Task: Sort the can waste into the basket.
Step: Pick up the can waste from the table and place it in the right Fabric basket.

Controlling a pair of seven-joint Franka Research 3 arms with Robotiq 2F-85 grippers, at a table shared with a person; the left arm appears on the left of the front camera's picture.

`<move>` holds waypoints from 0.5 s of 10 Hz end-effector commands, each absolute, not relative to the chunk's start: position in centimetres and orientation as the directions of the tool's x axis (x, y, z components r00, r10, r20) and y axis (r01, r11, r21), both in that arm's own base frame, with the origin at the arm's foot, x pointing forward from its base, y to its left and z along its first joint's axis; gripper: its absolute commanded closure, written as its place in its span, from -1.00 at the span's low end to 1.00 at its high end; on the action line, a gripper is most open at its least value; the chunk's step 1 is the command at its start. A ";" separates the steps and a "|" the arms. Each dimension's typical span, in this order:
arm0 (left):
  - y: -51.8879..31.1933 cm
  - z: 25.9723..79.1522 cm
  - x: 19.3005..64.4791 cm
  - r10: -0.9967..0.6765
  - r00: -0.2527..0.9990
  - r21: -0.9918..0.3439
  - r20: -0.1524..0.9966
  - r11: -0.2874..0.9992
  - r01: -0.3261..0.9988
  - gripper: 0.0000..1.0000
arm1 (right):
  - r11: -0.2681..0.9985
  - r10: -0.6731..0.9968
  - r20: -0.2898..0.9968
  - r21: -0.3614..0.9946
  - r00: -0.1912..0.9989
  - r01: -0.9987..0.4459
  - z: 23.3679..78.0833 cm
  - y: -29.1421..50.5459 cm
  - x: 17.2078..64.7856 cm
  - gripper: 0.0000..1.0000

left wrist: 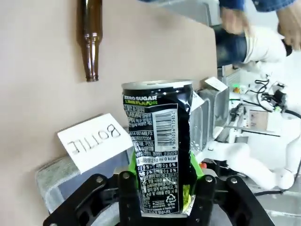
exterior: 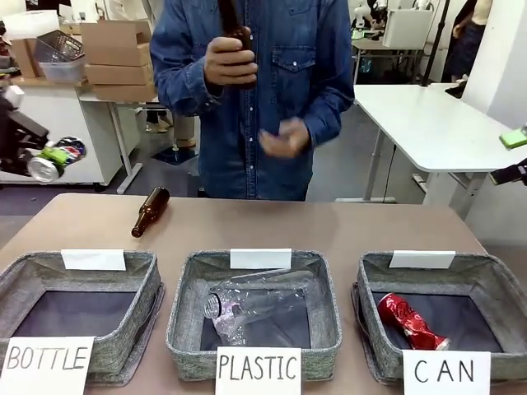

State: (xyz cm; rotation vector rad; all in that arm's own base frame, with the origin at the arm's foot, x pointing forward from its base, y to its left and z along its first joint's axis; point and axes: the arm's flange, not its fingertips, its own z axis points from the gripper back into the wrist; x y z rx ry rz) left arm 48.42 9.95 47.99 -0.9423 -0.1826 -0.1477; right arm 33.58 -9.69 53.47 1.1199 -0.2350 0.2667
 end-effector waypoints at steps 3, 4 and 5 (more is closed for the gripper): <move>13.3 49.1 50.7 -0.171 0.969 -0.845 0.177 0.479 0.239 0.15 | 0.407 0.107 0.340 0.842 0.934 -0.353 53.3 -9.8 33.4 -1.00; 18.6 51.5 50.5 -0.148 0.970 -0.874 0.192 0.425 0.237 0.15 | 0.407 0.107 0.340 0.842 0.934 -0.353 53.3 -9.8 33.4 -1.00; 23.7 52.8 48.8 -0.097 0.976 -0.896 0.194 0.387 0.217 0.15 | 0.407 0.107 0.340 0.842 0.934 -0.353 53.3 -9.8 33.4 -1.00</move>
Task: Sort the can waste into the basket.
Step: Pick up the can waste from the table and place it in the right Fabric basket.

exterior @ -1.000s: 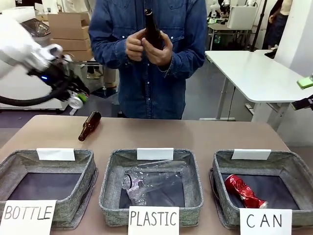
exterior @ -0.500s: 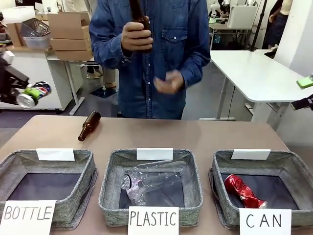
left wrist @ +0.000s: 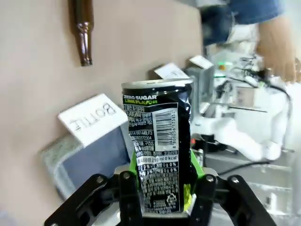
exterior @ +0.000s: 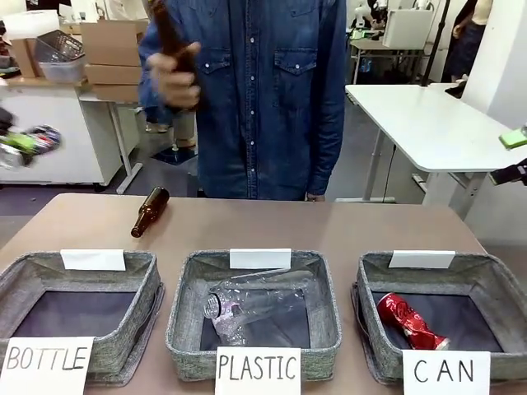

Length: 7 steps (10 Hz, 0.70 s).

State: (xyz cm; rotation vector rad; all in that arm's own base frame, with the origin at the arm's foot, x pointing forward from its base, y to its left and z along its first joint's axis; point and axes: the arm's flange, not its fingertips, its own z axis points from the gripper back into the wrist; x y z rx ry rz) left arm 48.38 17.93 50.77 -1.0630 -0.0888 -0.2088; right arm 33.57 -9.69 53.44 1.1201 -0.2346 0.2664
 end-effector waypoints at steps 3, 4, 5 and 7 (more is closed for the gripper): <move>29.8 53.1 40.3 -0.114 0.966 -0.936 0.232 0.245 0.254 0.15 | 0.407 0.107 0.340 0.842 0.934 -0.353 53.3 -9.8 33.4 -1.00; 29.1 52.4 39.0 -0.130 0.963 -0.935 0.237 0.239 0.262 0.15 | 0.407 0.107 0.340 0.842 0.934 -0.353 53.3 -9.8 33.4 -1.00; 28.2 51.9 38.4 -0.139 0.961 -0.932 0.239 0.245 0.267 0.15 | 0.407 0.107 0.340 0.842 0.934 -0.353 53.3 -9.8 33.4 -1.00; 27.4 52.0 38.8 -0.090 0.968 -0.935 0.232 0.252 0.248 0.15 | 0.407 0.107 0.340 0.842 0.934 -0.353 53.3 -9.8 33.4 -1.00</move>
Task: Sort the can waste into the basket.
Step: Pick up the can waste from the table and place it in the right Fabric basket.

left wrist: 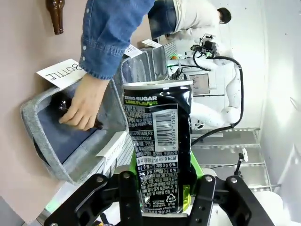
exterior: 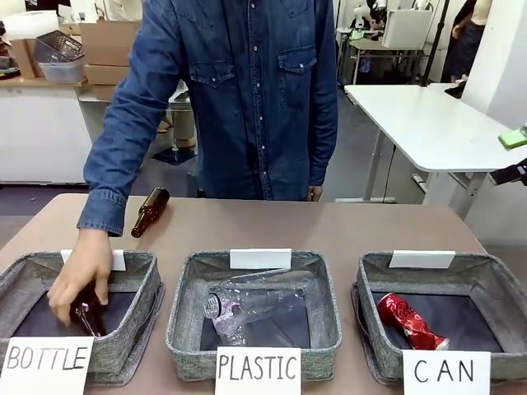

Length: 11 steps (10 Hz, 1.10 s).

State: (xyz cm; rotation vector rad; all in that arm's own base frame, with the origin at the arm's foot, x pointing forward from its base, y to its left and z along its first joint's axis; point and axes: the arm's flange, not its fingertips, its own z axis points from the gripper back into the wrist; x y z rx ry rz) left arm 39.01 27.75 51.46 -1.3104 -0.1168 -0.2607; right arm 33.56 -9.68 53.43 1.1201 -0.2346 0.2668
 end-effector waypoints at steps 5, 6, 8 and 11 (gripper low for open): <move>28.4 51.4 38.7 -0.118 0.967 -0.940 0.227 0.233 0.249 0.15 | 0.407 0.107 0.340 0.842 0.934 -0.353 53.3 -9.8 33.4 -1.00; 28.4 51.4 38.7 -0.118 0.967 -0.940 0.227 0.233 0.249 0.15 | 0.407 0.107 0.340 0.842 0.934 -0.353 53.3 -9.8 33.4 -1.00; 28.0 51.1 39.0 -0.118 0.967 -0.940 0.226 0.233 0.248 0.15 | 0.410 0.093 0.317 0.852 0.944 -0.327 53.4 -9.7 33.6 -1.00; 11.6 53.0 38.2 -0.493 0.805 -0.910 0.330 0.061 0.410 0.15 | 0.484 -0.032 0.500 0.765 0.865 -0.424 61.5 -17.7 29.5 -1.00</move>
